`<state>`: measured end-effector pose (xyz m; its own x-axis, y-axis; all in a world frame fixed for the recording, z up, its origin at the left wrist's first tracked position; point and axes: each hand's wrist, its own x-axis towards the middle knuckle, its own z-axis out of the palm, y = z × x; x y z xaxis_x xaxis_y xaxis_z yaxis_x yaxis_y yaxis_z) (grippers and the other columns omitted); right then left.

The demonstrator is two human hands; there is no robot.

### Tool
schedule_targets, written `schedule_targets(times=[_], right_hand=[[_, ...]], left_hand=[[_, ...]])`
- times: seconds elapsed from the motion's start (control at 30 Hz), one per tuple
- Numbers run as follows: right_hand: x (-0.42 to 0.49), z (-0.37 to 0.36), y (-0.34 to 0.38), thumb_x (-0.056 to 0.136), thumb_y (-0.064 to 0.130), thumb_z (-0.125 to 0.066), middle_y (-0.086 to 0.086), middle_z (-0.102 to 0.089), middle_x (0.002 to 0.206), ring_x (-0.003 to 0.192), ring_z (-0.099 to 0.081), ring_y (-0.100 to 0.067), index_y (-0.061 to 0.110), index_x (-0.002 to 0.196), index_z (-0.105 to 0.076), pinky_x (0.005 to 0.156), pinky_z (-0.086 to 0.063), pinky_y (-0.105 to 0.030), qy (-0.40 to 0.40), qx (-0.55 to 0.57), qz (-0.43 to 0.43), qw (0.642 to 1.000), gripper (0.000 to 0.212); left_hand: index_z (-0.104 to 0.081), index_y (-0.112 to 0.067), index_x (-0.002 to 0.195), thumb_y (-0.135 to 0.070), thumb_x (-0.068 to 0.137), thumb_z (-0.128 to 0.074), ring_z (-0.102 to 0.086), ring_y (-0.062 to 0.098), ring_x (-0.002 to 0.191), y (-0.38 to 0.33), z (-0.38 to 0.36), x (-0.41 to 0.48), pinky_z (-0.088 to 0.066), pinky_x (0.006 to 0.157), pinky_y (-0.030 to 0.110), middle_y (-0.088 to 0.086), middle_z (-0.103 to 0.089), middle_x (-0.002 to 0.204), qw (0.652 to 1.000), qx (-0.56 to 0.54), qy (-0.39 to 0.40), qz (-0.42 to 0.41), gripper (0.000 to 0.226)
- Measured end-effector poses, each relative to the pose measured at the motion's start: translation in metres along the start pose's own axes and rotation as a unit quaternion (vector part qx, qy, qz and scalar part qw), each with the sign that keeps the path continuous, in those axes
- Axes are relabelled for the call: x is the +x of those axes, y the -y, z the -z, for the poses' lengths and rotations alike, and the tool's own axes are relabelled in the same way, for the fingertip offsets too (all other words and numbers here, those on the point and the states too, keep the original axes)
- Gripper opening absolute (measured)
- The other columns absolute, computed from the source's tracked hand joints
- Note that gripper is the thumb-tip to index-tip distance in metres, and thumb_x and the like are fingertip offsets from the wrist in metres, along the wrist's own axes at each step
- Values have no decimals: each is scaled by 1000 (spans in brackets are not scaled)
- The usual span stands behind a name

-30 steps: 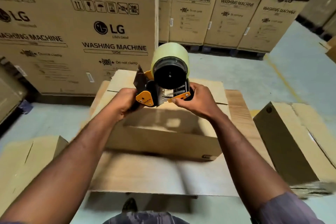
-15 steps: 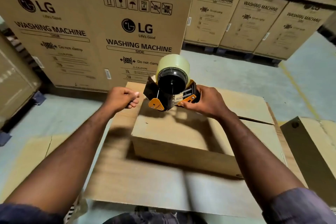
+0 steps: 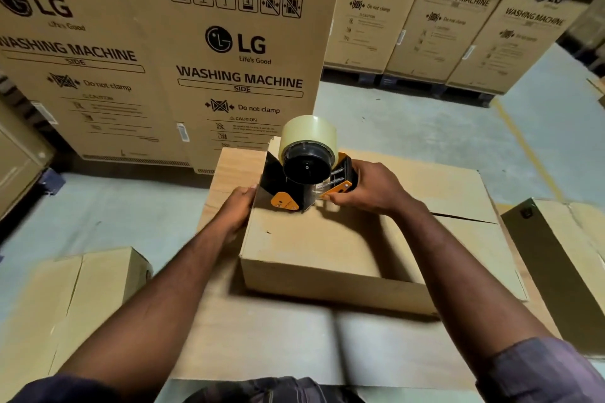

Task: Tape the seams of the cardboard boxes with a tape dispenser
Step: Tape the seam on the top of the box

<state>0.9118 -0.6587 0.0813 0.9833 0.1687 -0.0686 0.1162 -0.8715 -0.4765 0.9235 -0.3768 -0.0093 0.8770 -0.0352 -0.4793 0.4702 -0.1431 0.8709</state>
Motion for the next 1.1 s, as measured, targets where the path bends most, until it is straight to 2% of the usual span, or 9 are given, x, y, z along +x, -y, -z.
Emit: schedule_targets(times=[0.13,0.27,0.5,0.6,0.7,0.8,0.9,1.0,1.1], right_hand=[[8,9,5,67,46,-86,13,-71,79,75,-66,-8,37,81,-66,63,-48,-27,56,15,-22,998,26],[15,8,6,62,48,-84,11,-73,77,74,-68,-9,31,82,-73,65,-51,-29,74,3,-32,997,29],[6,7,9,57,60,-78,13,-71,78,75,-66,-7,35,83,-68,66,-54,-30,60,3,-33,998,37],[2,11,10,49,68,-69,16,-70,76,74,-65,-4,37,79,-65,64,-50,-28,72,12,-27,997,43],[-4,25,-5,50,69,-70,16,-72,81,79,-66,-5,36,85,-68,71,-55,-31,76,-11,-24,997,48],[-17,41,-35,54,70,-75,17,-72,82,79,-66,-3,37,88,-68,72,-54,-32,77,-18,-37,996,48],[-25,48,-54,59,66,-83,18,-73,78,77,-68,-1,36,88,-69,74,-57,-34,80,-15,-39,996,44],[-25,44,-58,63,59,-84,14,-73,71,71,-66,1,34,84,-68,70,-55,-32,71,-19,-37,997,37],[-26,41,-58,63,60,-83,16,-71,68,68,-65,2,34,82,-66,63,-48,-27,57,-18,-34,998,37]], left_hand=[[-75,-12,98,-36,90,-64,-72,36,86,21,3,12,-57,81,51,11,-76,89,999,42,-19,17,27],[-62,-20,113,-23,94,-62,-63,18,92,-14,4,7,-53,88,39,1,-67,106,986,-21,-156,-58,19],[-59,-29,106,-17,98,-62,-63,18,108,-17,-12,2,-55,95,47,-6,-64,110,986,-10,-112,-120,15],[-56,-24,109,-8,98,-58,-61,19,109,-19,-12,-1,-54,92,35,-4,-62,111,980,15,-130,-147,20],[-57,-21,111,-13,99,-58,-57,13,100,-22,-17,-8,-41,71,14,-4,-61,109,968,70,-172,-171,15],[-58,-21,109,-16,98,-59,-56,13,99,-25,-22,-12,-39,75,18,-1,-63,114,960,100,-187,-185,12],[-61,-17,112,-8,98,-56,-53,19,107,-30,-27,-13,-36,86,24,6,-58,121,935,182,-222,-209,17],[-61,-18,122,6,95,-51,-43,24,127,-28,-46,-27,-35,97,31,6,-52,137,869,352,-227,-265,38],[-56,-21,135,-13,102,-38,-27,25,147,-12,-74,-43,-20,123,46,5,-34,159,824,476,-70,-300,39]])
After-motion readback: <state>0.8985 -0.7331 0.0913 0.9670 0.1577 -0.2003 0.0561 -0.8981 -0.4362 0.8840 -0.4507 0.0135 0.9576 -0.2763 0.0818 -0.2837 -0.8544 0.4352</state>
